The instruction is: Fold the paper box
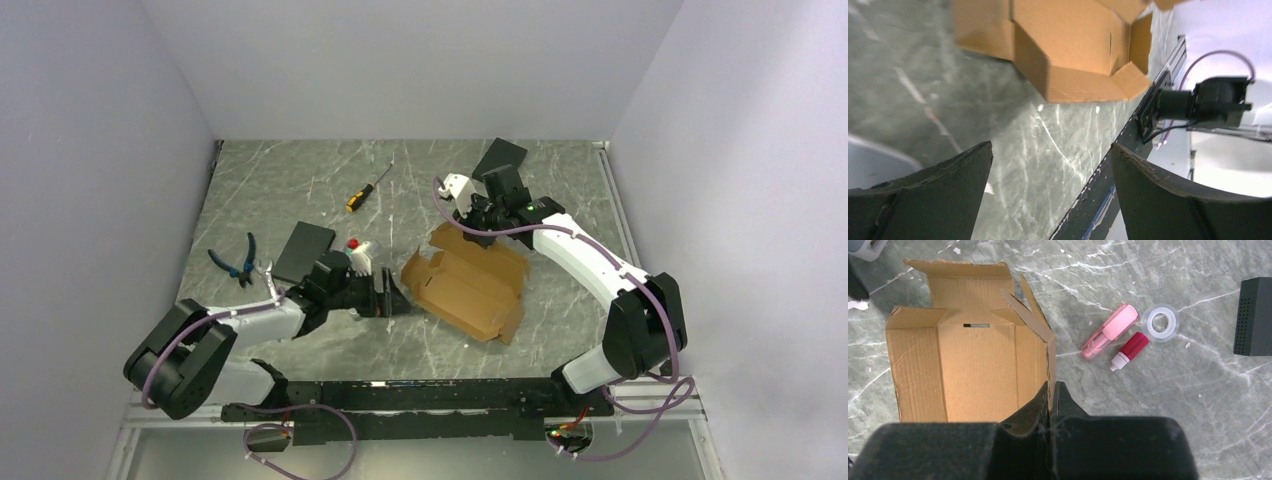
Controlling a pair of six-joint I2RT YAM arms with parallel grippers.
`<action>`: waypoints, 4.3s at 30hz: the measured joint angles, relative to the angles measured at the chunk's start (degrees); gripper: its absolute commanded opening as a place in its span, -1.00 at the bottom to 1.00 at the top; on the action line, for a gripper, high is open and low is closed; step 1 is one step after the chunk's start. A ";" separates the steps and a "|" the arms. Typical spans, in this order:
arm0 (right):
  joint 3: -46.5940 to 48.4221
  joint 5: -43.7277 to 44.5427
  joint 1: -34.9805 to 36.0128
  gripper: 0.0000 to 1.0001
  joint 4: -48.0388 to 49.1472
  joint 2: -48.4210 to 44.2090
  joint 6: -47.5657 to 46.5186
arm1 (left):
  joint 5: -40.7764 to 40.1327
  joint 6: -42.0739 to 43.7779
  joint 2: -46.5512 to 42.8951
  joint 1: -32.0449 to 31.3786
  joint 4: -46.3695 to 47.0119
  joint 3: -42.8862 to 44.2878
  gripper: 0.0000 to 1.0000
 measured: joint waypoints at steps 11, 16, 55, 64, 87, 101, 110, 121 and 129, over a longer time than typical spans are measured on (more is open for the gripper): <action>-0.02 -0.24 0.00 -1.00 0.02 0.00 0.39 | -15.98 -2.78 3.80 -10.64 -2.54 2.34 0.02; -0.02 -0.44 0.00 -1.00 0.02 0.00 0.39 | -17.77 -4.00 8.22 -11.80 -2.16 4.17 -0.12; -2.47 -10.08 0.66 -1.00 -0.02 -2.95 1.49 | -22.43 -19.98 18.73 -9.88 6.23 9.79 -0.13; -2.71 -6.84 0.98 -1.00 1.22 -2.14 2.82 | -20.76 -21.84 18.73 -9.64 7.06 9.16 -0.09; -2.82 -2.99 -1.92 -0.54 1.75 -0.39 4.92 | -10.43 -17.18 18.69 -7.91 8.33 7.45 0.00; -2.80 -5.31 -3.61 -1.00 1.27 1.16 5.05 | -9.46 -15.30 17.22 -7.91 5.14 7.65 -0.02; -3.52 -11.08 -5.99 -1.00 1.62 -6.86 5.60 | -7.98 -15.45 20.24 -6.23 5.97 9.97 -0.04; -3.87 -11.47 -5.95 -1.00 2.49 -9.79 4.35 | -4.74 -15.21 29.53 -1.86 5.90 20.22 -0.08; -5.22 -9.44 -5.95 -1.00 4.39 -10.95 4.28 | -2.64 -15.28 32.72 -0.17 6.08 23.56 -0.06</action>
